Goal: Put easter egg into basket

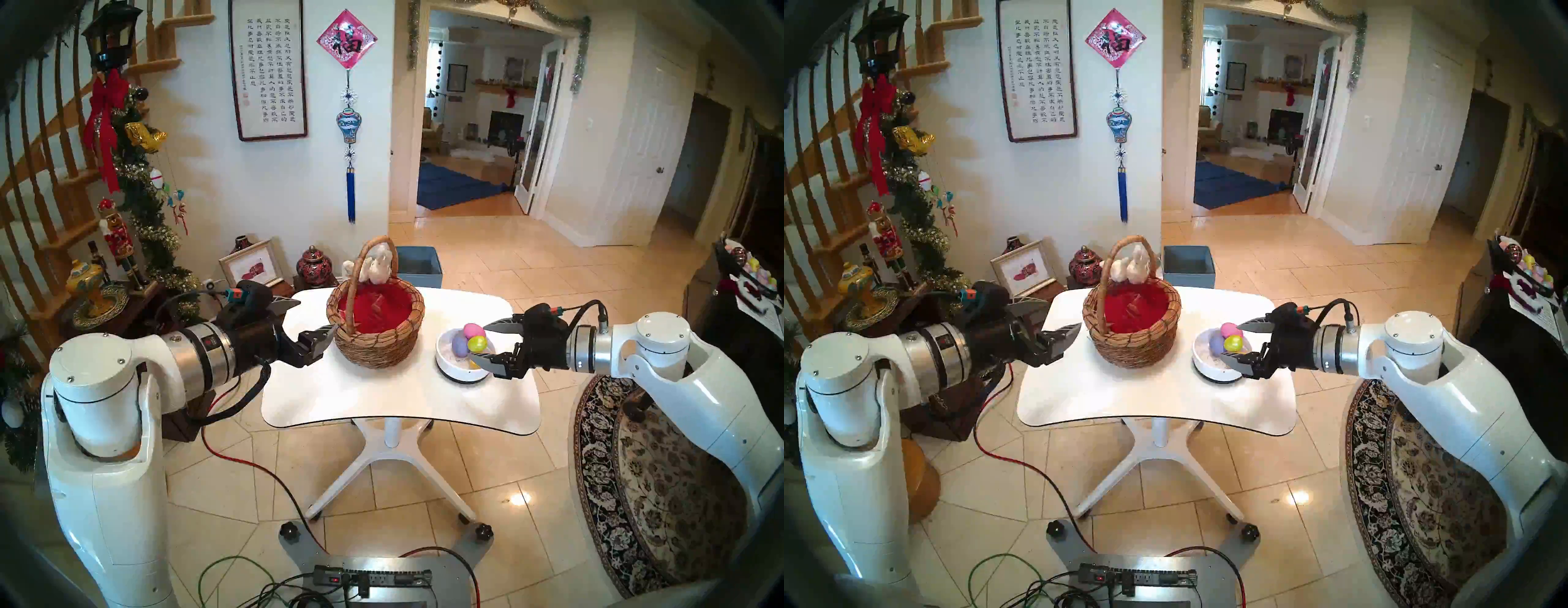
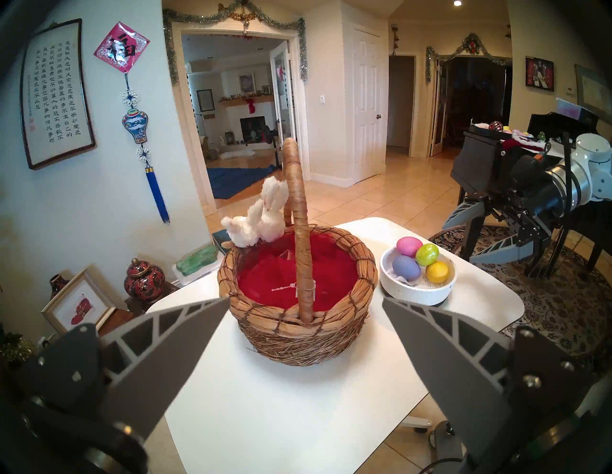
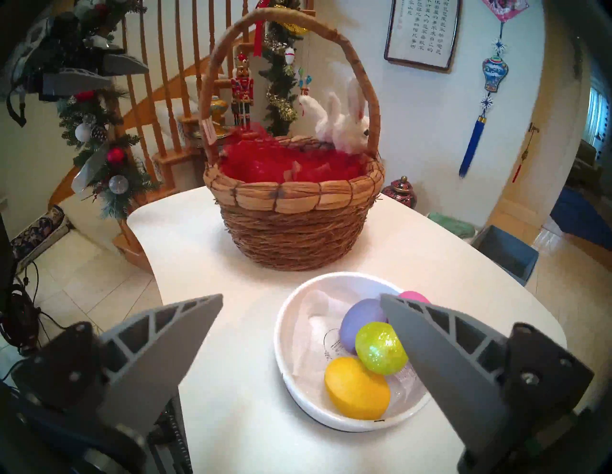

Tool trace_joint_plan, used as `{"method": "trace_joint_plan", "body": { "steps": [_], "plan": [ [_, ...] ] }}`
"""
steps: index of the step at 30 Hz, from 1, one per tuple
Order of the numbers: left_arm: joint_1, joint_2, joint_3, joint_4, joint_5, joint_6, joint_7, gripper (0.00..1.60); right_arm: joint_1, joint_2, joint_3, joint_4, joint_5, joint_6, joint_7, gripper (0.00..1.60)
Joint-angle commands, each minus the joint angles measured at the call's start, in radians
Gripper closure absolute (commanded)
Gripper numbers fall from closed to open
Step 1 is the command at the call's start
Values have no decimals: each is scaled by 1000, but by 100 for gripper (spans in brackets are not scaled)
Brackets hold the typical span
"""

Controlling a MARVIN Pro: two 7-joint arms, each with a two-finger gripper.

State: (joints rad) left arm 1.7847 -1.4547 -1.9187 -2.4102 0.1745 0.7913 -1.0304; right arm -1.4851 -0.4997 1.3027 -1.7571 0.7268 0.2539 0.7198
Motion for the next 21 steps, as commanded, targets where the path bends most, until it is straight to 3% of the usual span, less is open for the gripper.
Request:
{"method": "trace_joint_plan", "body": {
  "steps": [1, 21],
  "plan": [
    [-1, 0, 2, -5, 0, 0, 0, 0, 3, 30, 4, -20, -40, 0, -20, 0],
    [-1, 0, 2, -5, 0, 0, 0, 0, 34, -28, -26, 6, -84, 60, -83, 0]
  ]
}}
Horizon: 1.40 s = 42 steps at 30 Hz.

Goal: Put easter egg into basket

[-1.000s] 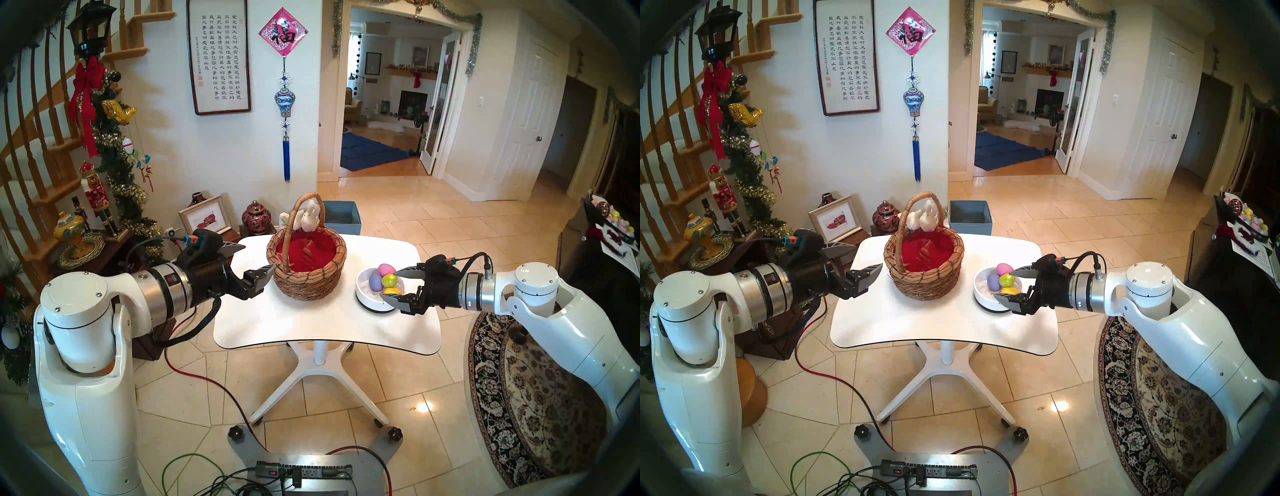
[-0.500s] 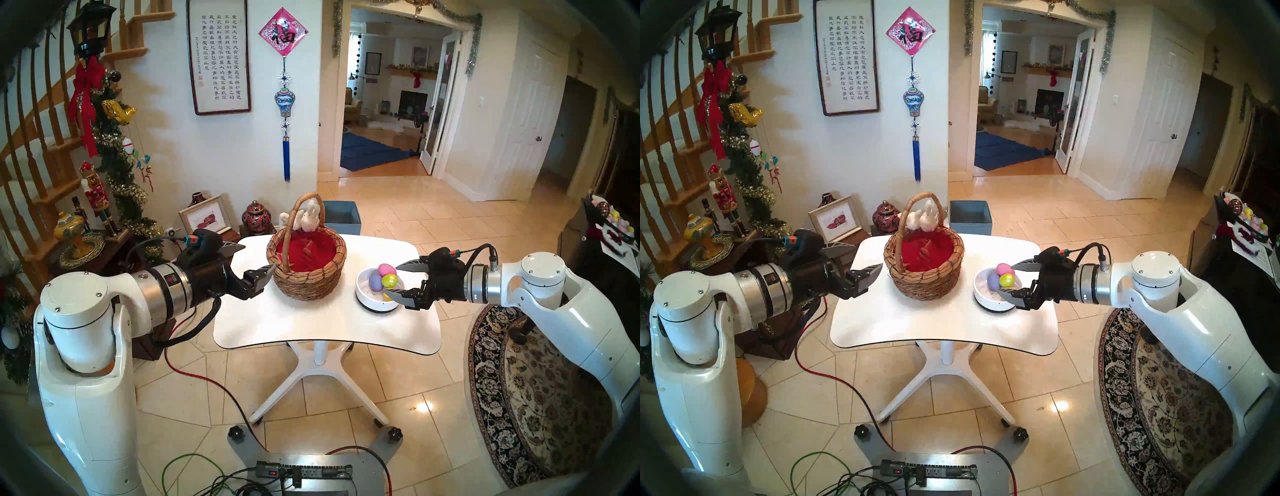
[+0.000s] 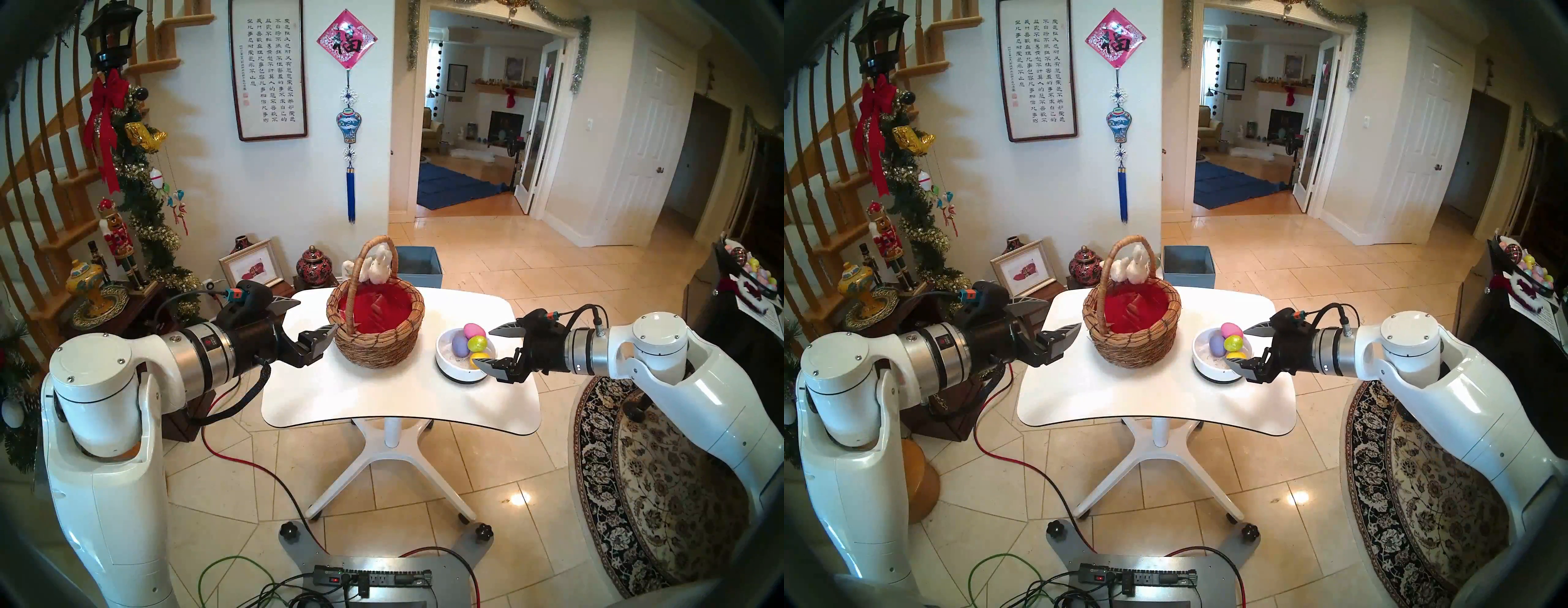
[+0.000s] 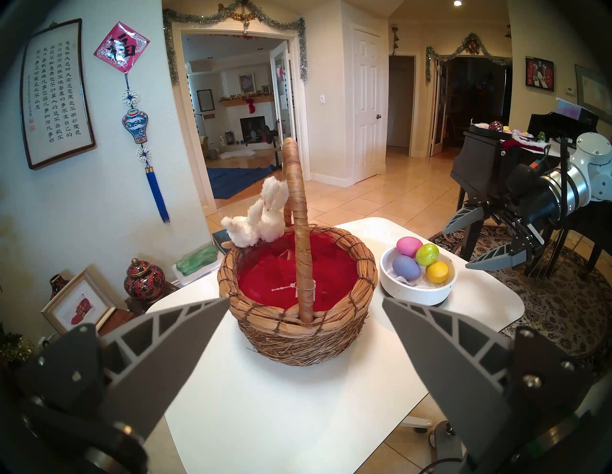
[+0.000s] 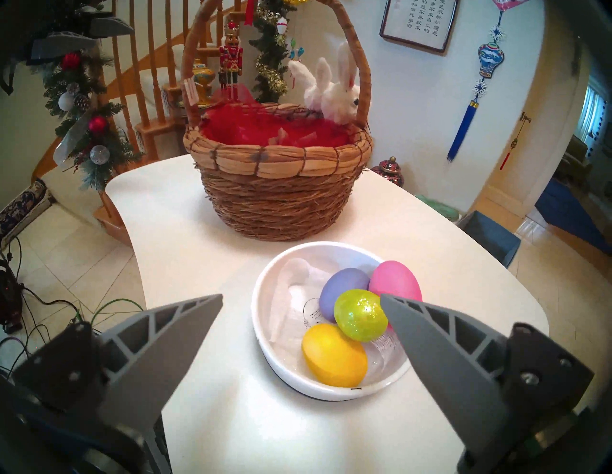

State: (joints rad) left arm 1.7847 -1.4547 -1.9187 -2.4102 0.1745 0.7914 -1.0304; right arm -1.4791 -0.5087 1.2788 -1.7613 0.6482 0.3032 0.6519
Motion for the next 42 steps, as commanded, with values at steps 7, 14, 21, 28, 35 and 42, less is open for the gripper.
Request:
{"method": "trace_joint_plan", "body": {
  "steps": [7, 14, 21, 28, 35, 42],
  "plan": [
    [-1, 0, 2, -5, 0, 0, 0, 0, 38, -41, -10, 25, -21, 26, -39, 0],
    [-1, 0, 2, -5, 0, 0, 0, 0, 36, -49, -6, 23, -28, 29, -52, 0],
    [-1, 0, 2, -5, 0, 0, 0, 0, 32, -57, 0, 18, -25, 41, -67, 0],
    [-1, 0, 2, -5, 0, 0, 0, 0, 40, -74, -5, 19, -42, 81, -110, 0],
    [-1, 0, 2, -5, 0, 0, 0, 0, 37, -81, 0, 11, -45, 95, -129, 0],
    [-1, 0, 2, -5, 0, 0, 0, 0, 43, -91, -3, 6, -60, 121, -160, 0]
  ]
}}
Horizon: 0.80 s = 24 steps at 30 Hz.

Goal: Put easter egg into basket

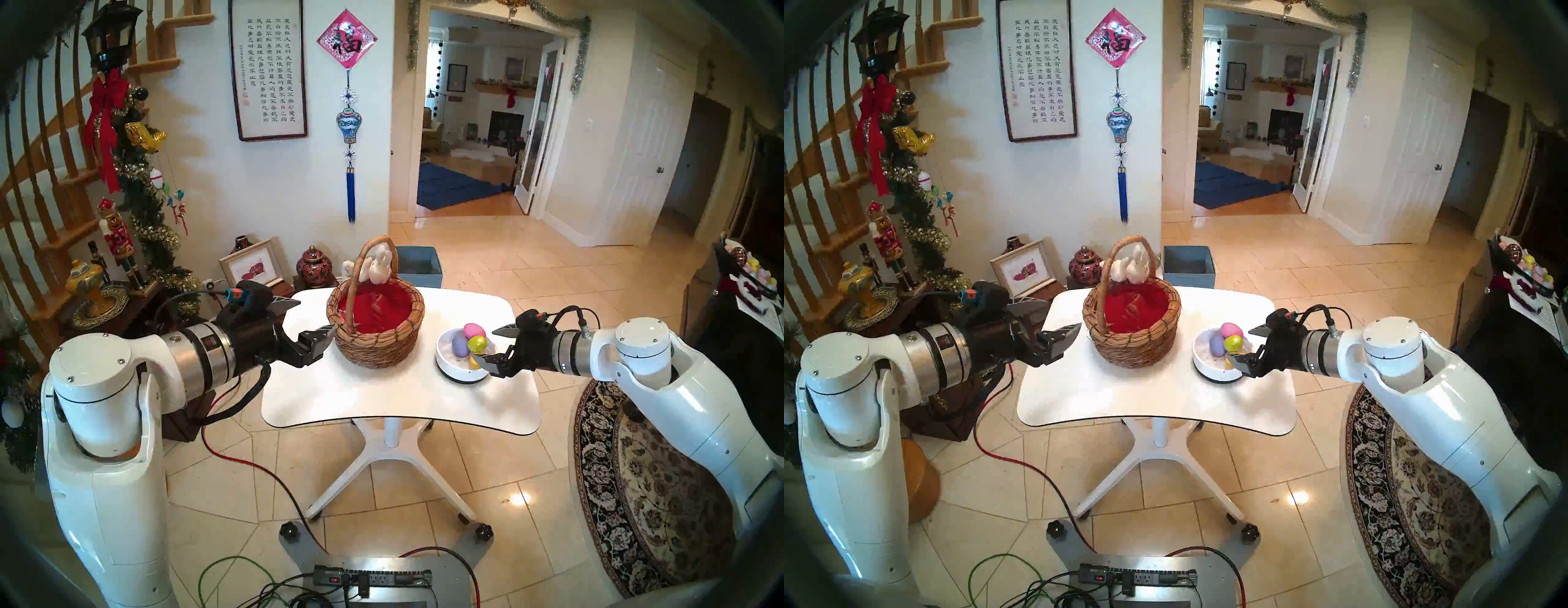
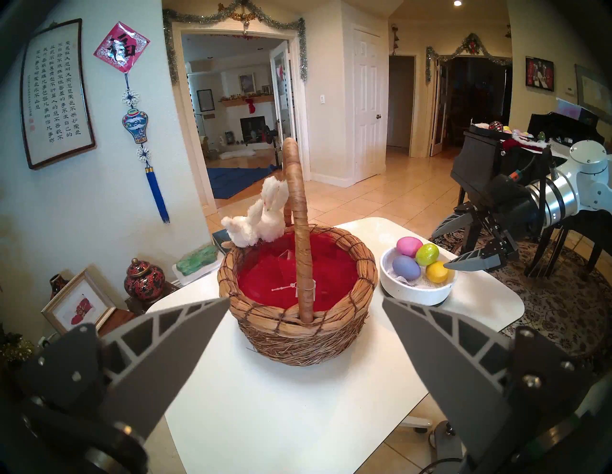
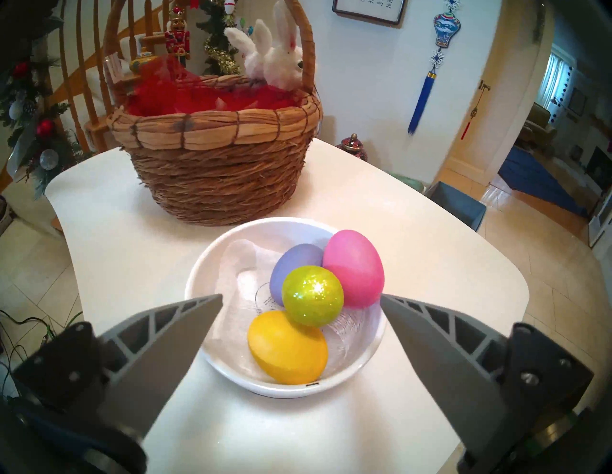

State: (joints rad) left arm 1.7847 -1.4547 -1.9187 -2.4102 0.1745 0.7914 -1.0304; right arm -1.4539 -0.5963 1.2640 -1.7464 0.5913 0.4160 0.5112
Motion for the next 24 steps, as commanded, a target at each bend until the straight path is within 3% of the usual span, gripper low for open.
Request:
{"method": "trace_joint_plan", "body": {
  "steps": [1, 24],
  "plan": [
    [-1, 0, 2, -5, 0, 0, 0, 0, 18, -3, 12, -9, -3, 8, -19, 0],
    [-1, 0, 2, -5, 0, 0, 0, 0, 39, -52, 3, 24, -13, 28, -27, 0]
  ]
}}
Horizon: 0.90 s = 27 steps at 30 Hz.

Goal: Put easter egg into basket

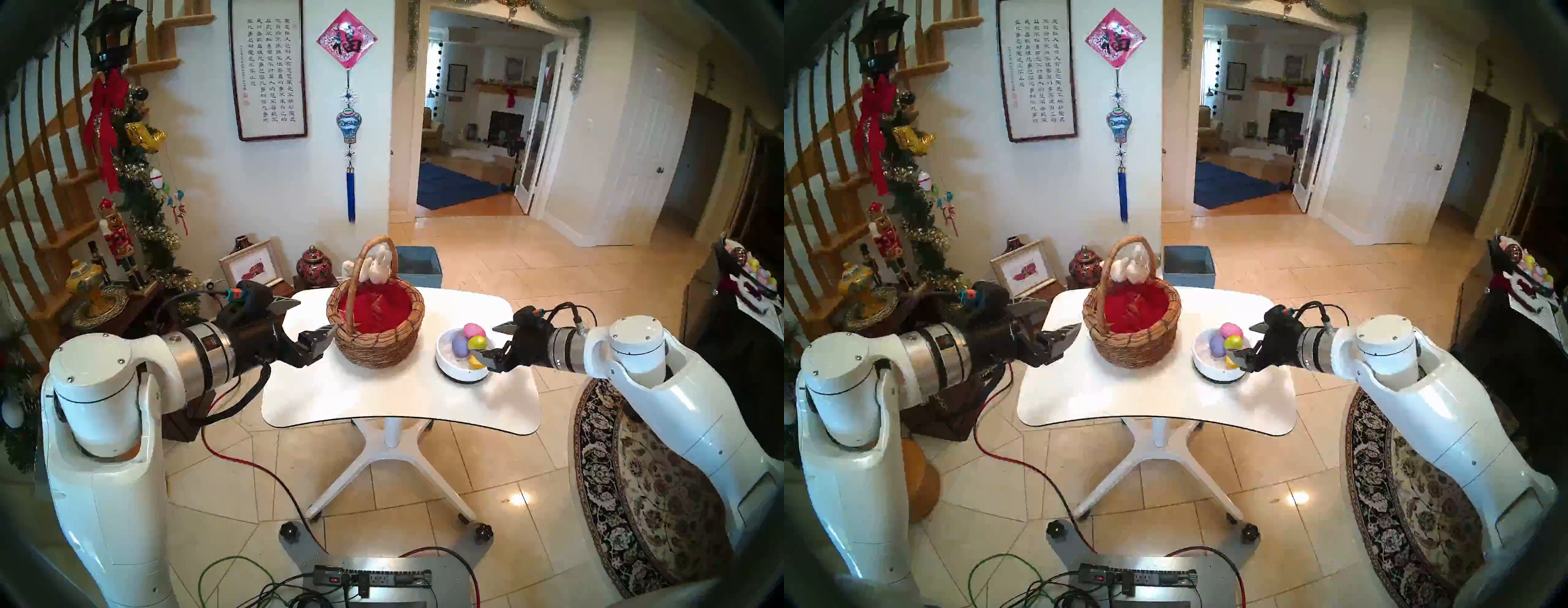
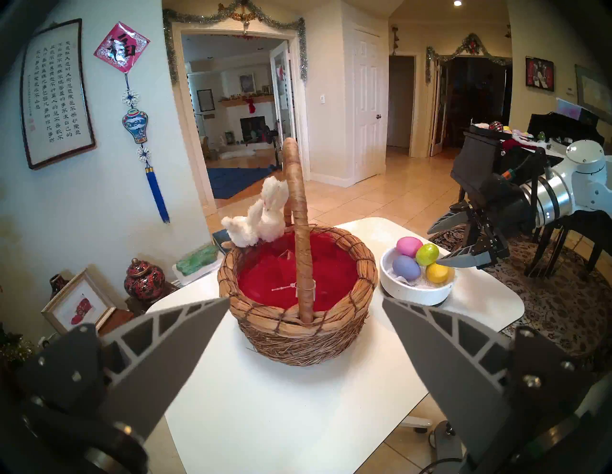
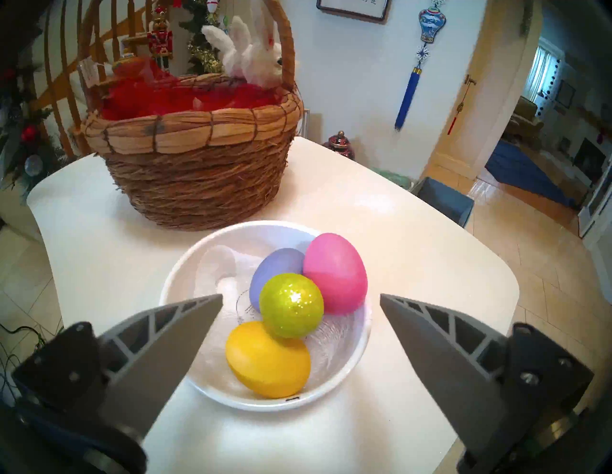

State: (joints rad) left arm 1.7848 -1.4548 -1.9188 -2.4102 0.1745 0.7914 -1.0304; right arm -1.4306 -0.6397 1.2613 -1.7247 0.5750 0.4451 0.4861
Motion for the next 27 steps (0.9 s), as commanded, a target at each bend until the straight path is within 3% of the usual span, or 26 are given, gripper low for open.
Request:
{"method": "trace_joint_plan", "body": {
  "steps": [1, 11, 13, 18, 23, 27],
  "plan": [
    [-1, 0, 2, -5, 0, 0, 0, 0, 16, -9, 6, 3, 3, 0, -2, 0],
    [-1, 0, 2, -5, 0, 0, 0, 0, 10, -17, 11, 7, 5, 4, -7, 0],
    [-1, 0, 2, -5, 0, 0, 0, 0, 7, -16, 14, 6, 6, 5, -9, 13],
    [-1, 0, 2, -5, 0, 0, 0, 0, 2, -14, 19, 2, 9, 8, -16, 20],
    [-1, 0, 2, -5, 0, 0, 0, 0, -3, -12, 21, 1, 16, 10, -21, 45],
    [-1, 0, 2, -5, 0, 0, 0, 0, -4, -10, 20, 1, 21, 11, -25, 52]
  ]
}}
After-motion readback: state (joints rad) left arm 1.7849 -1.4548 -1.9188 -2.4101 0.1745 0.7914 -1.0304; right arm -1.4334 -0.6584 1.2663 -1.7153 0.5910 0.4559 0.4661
